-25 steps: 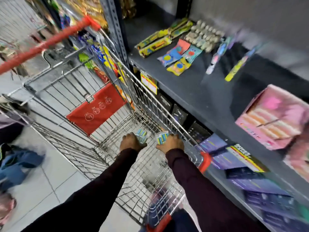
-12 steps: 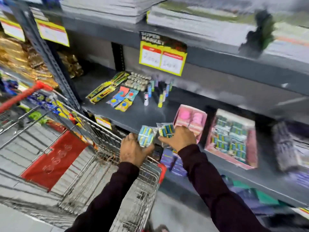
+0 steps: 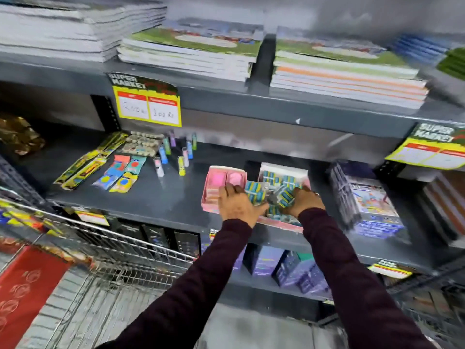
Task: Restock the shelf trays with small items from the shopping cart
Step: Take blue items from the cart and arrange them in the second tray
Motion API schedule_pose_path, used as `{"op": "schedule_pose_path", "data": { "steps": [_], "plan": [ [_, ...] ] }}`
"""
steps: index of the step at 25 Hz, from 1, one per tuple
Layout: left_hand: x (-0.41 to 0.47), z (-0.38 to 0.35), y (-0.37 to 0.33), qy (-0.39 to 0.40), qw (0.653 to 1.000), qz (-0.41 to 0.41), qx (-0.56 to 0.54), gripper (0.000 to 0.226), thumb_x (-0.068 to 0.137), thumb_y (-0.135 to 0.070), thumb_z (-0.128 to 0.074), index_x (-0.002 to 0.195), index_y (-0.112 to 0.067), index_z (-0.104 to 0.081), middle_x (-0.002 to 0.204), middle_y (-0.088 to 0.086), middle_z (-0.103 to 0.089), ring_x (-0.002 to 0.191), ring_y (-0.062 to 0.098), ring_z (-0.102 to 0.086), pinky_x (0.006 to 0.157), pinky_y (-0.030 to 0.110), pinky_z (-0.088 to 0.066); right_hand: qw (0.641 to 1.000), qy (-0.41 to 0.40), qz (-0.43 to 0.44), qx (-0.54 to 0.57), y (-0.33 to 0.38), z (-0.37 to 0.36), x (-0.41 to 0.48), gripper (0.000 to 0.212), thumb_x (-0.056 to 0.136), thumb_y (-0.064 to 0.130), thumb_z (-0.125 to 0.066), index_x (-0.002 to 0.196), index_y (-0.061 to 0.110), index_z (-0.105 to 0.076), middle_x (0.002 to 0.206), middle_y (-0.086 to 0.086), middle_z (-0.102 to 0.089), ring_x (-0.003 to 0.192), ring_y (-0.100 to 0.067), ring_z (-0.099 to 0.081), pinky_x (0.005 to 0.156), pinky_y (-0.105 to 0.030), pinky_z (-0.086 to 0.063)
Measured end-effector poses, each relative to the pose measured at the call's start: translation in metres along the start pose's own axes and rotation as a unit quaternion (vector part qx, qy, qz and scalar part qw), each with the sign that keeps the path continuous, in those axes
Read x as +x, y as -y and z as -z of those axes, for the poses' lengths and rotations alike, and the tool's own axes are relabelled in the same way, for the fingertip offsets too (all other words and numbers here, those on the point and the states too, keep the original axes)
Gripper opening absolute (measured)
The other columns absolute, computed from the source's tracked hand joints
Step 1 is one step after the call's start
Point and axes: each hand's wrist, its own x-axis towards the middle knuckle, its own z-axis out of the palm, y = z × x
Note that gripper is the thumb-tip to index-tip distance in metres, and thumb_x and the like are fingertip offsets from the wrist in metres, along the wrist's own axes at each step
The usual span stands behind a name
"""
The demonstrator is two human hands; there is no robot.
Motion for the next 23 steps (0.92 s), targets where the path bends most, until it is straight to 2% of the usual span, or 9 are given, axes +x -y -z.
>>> {"op": "schedule_pose_path", "data": {
  "steps": [4, 6, 10, 11, 13, 15, 17, 20, 23],
  "plan": [
    [0.007, -0.029, -0.037, 0.053, 0.999, -0.006, 0.013, 0.092, 0.065, -0.069, -0.065, 0.122, 0.003, -0.054, 0.134, 0.017, -0.042, 0.128, 0.032, -0.033, 0.103, 0.043, -0.036, 0.996, 0.052, 0.034, -0.067, -0.027, -0.007, 0.013, 0.059, 0.080, 0.019, -0.073, 0.133, 0.010, -0.048, 0.143, -0.016, -0.043, 0.128, -0.035, -0.048, 0.106, -0.037, -0.044],
    [0.007, -0.040, -0.044, 0.063, 0.997, -0.012, 0.051, 0.076, 0.071, -0.058, -0.069, 0.120, -0.001, -0.057, 0.134, 0.016, -0.040, 0.129, 0.032, -0.031, 0.103, 0.041, -0.036, 0.992, 0.078, 0.054, -0.078, -0.031, -0.014, 0.018, 0.064, 0.082, 0.014, -0.071, 0.139, 0.011, -0.042, 0.145, -0.015, -0.040, 0.131, -0.034, -0.044, 0.111, -0.036, -0.039],
    [0.013, -0.045, -0.044, 0.039, 0.994, -0.045, 0.096, 0.030, 0.083, -0.036, -0.066, 0.099, -0.010, -0.072, 0.131, 0.015, -0.044, 0.124, 0.032, -0.035, 0.100, 0.042, -0.037, 0.991, 0.087, 0.066, -0.073, -0.033, -0.021, 0.024, 0.059, 0.084, 0.009, -0.067, 0.138, 0.008, -0.045, 0.143, -0.015, -0.044, 0.132, -0.034, -0.044, 0.112, -0.035, -0.038],
    [0.016, -0.044, -0.042, 0.035, 0.994, -0.056, 0.092, 0.028, 0.086, -0.034, -0.064, 0.098, -0.010, -0.072, 0.133, 0.015, -0.044, 0.126, 0.032, -0.034, 0.102, 0.043, -0.036, 0.991, 0.091, 0.062, -0.073, -0.033, -0.022, 0.023, 0.058, 0.084, 0.010, -0.067, 0.138, 0.007, -0.045, 0.142, -0.016, -0.045, 0.131, -0.034, -0.044, 0.111, -0.035, -0.039],
    [0.024, -0.043, -0.037, 0.049, 0.991, -0.098, 0.076, 0.026, 0.092, -0.028, -0.055, 0.109, -0.012, -0.067, 0.142, 0.015, -0.037, 0.132, 0.034, -0.030, 0.107, 0.047, -0.033, 0.991, 0.094, 0.065, -0.072, -0.035, -0.023, 0.021, 0.058, 0.086, 0.009, -0.064, 0.140, 0.009, -0.043, 0.143, -0.016, -0.044, 0.132, -0.035, -0.043, 0.112, -0.035, -0.039],
    [0.030, -0.042, -0.031, 0.108, 0.981, -0.142, 0.082, 0.029, 0.098, -0.024, -0.044, 0.122, -0.019, -0.059, 0.151, 0.015, -0.026, 0.139, 0.034, -0.021, 0.114, 0.051, -0.025, 0.989, 0.098, 0.073, -0.077, -0.034, -0.022, 0.018, 0.057, 0.089, 0.009, -0.060, 0.142, 0.013, -0.042, 0.145, -0.017, -0.041, 0.133, -0.036, -0.042, 0.113, -0.035, -0.036],
    [0.033, -0.040, -0.028, 0.156, 0.969, -0.161, 0.102, 0.031, 0.099, -0.030, -0.042, 0.125, -0.024, -0.058, 0.157, 0.012, -0.018, 0.143, 0.034, -0.013, 0.119, 0.051, -0.017, 0.989, 0.098, 0.072, -0.082, -0.031, -0.020, 0.015, 0.054, 0.090, 0.007, -0.056, 0.142, 0.014, -0.042, 0.146, -0.017, -0.040, 0.134, -0.037, -0.041, 0.114, -0.034, -0.035],
    [0.031, -0.035, -0.028, 0.162, 0.966, -0.166, 0.119, 0.030, 0.093, -0.034, -0.054, 0.120, -0.024, -0.063, 0.153, 0.013, -0.024, 0.143, 0.034, -0.014, 0.118, 0.049, -0.020, 0.991, 0.075, 0.062, -0.089, -0.023, -0.016, 0.004, 0.048, 0.092, 0.000, -0.049, 0.139, 0.010, -0.047, 0.145, -0.016, -0.044, 0.133, -0.035, -0.043, 0.115, -0.034, -0.035],
    [0.024, -0.025, -0.028, 0.149, 0.970, -0.166, 0.096, 0.028, 0.092, -0.022, -0.056, 0.119, -0.020, -0.062, 0.145, 0.012, -0.036, 0.140, 0.034, -0.019, 0.113, 0.046, -0.028, 0.994, 0.053, 0.068, -0.061, -0.018, -0.005, -0.010, 0.043, 0.092, -0.002, -0.048, 0.133, 0.010, -0.054, 0.143, -0.013, -0.049, 0.132, -0.032, -0.047, 0.114, -0.032, -0.037]
  ]
}}
